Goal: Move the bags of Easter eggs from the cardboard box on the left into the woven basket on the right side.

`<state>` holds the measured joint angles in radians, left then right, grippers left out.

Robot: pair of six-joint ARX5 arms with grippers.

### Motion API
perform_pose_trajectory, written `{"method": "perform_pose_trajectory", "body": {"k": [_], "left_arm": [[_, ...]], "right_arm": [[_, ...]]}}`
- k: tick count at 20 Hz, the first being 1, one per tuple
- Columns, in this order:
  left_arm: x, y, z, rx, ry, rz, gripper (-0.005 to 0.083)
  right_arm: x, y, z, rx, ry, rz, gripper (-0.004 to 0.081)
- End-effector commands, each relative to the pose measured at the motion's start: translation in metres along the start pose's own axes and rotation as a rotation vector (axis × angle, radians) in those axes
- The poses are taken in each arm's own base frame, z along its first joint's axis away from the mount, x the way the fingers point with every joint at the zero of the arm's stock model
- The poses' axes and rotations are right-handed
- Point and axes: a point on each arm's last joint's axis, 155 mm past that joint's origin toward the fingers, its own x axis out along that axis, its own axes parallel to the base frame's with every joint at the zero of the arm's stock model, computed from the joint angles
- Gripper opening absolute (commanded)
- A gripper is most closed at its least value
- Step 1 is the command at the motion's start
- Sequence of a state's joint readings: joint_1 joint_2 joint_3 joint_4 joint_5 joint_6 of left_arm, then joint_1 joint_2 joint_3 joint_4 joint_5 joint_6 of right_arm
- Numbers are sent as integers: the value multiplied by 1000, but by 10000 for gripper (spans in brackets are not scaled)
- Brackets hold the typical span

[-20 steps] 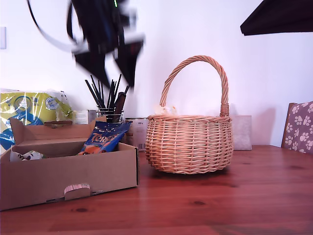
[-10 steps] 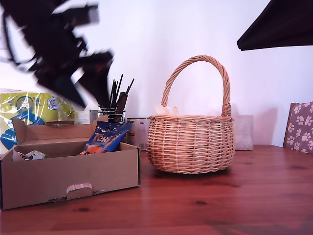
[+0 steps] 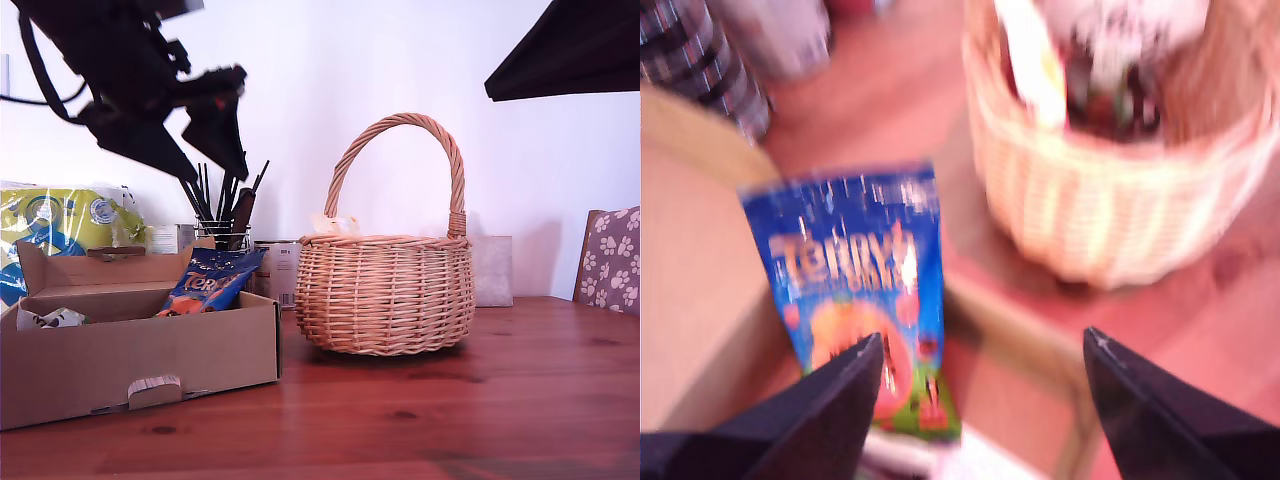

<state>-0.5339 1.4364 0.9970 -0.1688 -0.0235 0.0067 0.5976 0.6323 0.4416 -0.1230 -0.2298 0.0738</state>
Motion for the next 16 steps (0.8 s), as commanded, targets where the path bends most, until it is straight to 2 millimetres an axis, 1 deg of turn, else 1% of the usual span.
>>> {"method": "perform_pose_trajectory", "body": {"k": [1,3,5,6,7,11,13,16], "left_arm": [[23,-1,-29,-1,82,-11,581],[32,-1,-37,-2,104,-11,581],[33,-4,-39,1,108,-23,581],[33,-1,-39,1,109,-1,581],[34,7,-40,-3,114,40,583],[41,16,-47,54,131,74,584],[50,18,-54,54,148,77,584],[73,22,-74,76,185,96,588]], "right_arm": [[0,2,2,-2,-9,8,-12],[0,2,2,-2,-7,8,-12],[0,2,2,-2,-6,8,-12],[0,2,2,-2,-7,8,-12],[0,2,2,-2,-6,8,-12],[0,2,2,-2,-6,8,-12],[0,2,2,-2,-6,7,-12],[0,1,1,-1,-6,5,-12]]}}
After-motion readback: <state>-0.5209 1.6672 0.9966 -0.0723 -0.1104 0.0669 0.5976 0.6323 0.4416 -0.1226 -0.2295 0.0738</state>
